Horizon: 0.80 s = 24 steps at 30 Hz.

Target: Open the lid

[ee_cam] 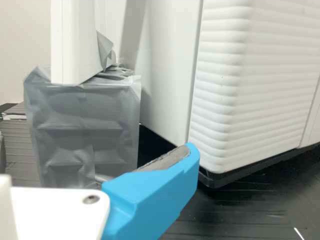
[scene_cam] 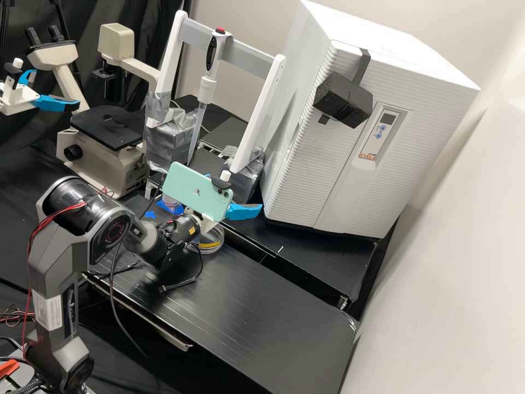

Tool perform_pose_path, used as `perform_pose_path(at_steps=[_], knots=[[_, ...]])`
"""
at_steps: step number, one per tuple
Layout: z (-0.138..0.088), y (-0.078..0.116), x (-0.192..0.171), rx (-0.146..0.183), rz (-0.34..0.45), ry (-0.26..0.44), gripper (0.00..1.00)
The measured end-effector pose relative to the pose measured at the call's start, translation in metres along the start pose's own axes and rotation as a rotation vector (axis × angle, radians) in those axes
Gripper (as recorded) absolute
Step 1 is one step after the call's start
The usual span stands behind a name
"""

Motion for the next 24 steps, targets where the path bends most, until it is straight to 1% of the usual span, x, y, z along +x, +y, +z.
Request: perform_pose_path(at_steps=[8,10,12,13,15,17,22,23,24], knots=[[0.0,0.0,0.0,0.0,0.0,0.0,1.0],[0.002,0.0,-0.003,-0.006,-0.004,0.001,1.0],[0.005,0.003,-0.012,-0.018,-0.006,0.001,1.0],[0.007,0.005,-0.018,-0.017,-0.001,0.005,1.0],[0.01,0.008,-0.031,-0.003,0.013,0.016,1.0],[0.01,0.015,-0.045,0.005,0.05,0.046,1.0],[0.014,0.02,-0.081,0.019,0.099,0.112,1.0],[0.014,0.021,-0.09,0.008,0.102,0.124,1.0],[0.016,0.02,-0.096,0.005,0.092,0.122,1.0]])
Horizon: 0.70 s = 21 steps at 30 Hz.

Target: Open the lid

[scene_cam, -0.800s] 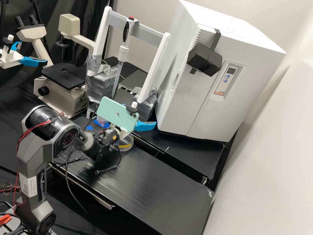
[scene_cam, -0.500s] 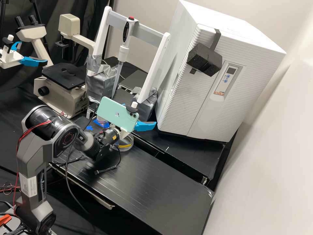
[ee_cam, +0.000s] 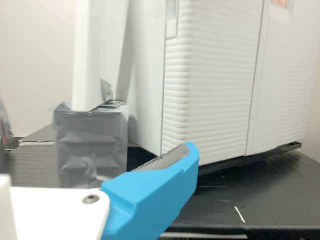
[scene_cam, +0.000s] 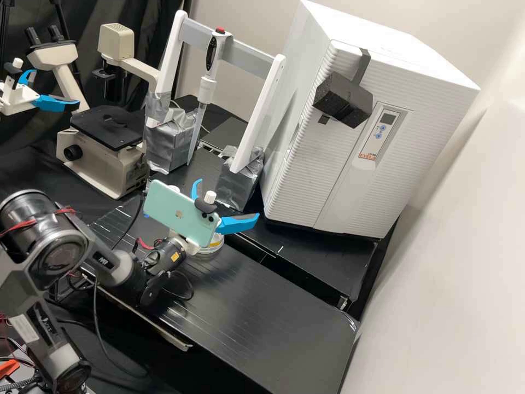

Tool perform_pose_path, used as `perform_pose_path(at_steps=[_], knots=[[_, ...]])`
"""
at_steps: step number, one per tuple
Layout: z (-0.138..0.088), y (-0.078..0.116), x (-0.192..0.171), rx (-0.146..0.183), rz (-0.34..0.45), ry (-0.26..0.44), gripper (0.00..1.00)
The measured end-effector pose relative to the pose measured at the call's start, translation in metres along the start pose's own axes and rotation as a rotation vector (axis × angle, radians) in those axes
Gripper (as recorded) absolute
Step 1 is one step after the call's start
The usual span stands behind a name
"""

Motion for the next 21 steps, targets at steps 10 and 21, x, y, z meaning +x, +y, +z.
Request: perform_pose_path(at_steps=[10,21], knots=[[0.012,-0.012,-0.035,-0.028,-0.086,-0.055,1.0],[0.016,-0.012,-0.046,-0.018,-0.093,-0.082,1.0]])
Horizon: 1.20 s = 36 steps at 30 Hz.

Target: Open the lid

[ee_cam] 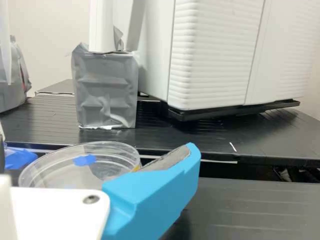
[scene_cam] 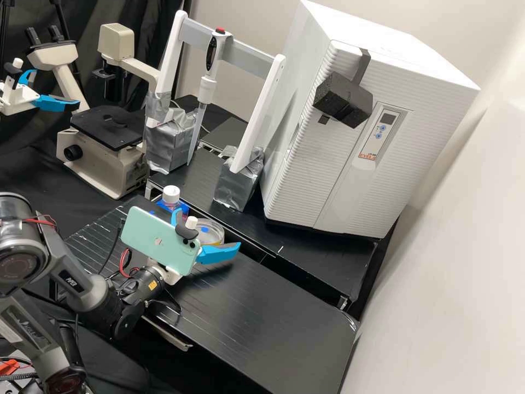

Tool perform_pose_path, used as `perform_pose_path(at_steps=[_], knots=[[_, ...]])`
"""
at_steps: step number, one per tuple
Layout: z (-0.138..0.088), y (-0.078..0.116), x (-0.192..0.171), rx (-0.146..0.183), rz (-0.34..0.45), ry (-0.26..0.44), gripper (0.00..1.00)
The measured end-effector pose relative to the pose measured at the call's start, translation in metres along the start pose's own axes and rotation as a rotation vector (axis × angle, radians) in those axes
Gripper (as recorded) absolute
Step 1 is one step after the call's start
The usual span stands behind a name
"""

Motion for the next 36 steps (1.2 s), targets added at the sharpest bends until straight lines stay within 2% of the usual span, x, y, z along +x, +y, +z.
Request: perform_pose_path(at_steps=[22,23,36], knots=[[0.0011,-0.0045,0.0021,0.0,-0.028,-0.002,1.0],[0.0013,-0.0047,0.0021,0.001,-0.028,-0.003,0.0],[-0.0001,-0.006,0.0026,0.002,-0.036,0.006,0.0]])
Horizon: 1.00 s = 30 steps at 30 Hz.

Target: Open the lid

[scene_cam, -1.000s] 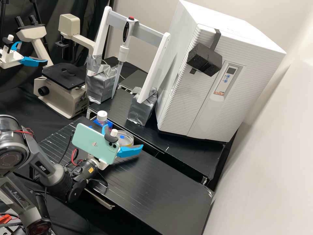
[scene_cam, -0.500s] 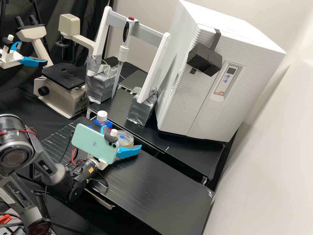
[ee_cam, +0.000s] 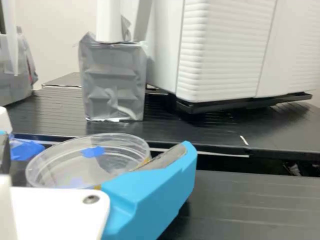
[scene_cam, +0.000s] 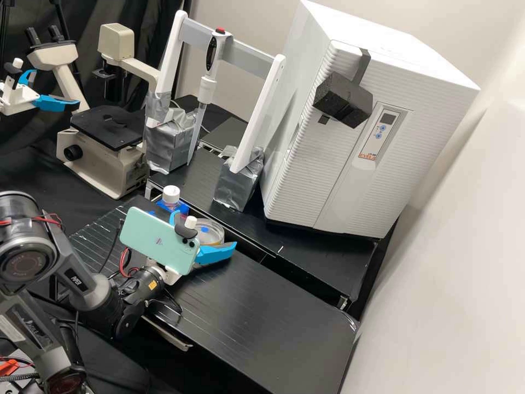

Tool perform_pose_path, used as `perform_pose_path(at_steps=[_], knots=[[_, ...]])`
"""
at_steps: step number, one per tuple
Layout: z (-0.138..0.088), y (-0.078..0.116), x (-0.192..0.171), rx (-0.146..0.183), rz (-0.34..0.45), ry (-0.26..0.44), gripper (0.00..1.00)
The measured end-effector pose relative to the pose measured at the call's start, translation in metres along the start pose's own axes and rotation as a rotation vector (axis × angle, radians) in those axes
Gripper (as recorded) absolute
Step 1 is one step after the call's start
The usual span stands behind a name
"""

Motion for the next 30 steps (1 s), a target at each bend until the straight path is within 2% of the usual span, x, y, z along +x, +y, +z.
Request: perform_pose_path(at_steps=[30], knots=[[0.0021,-0.0025,0.002,0.019,-0.007,-0.009,0.0]])
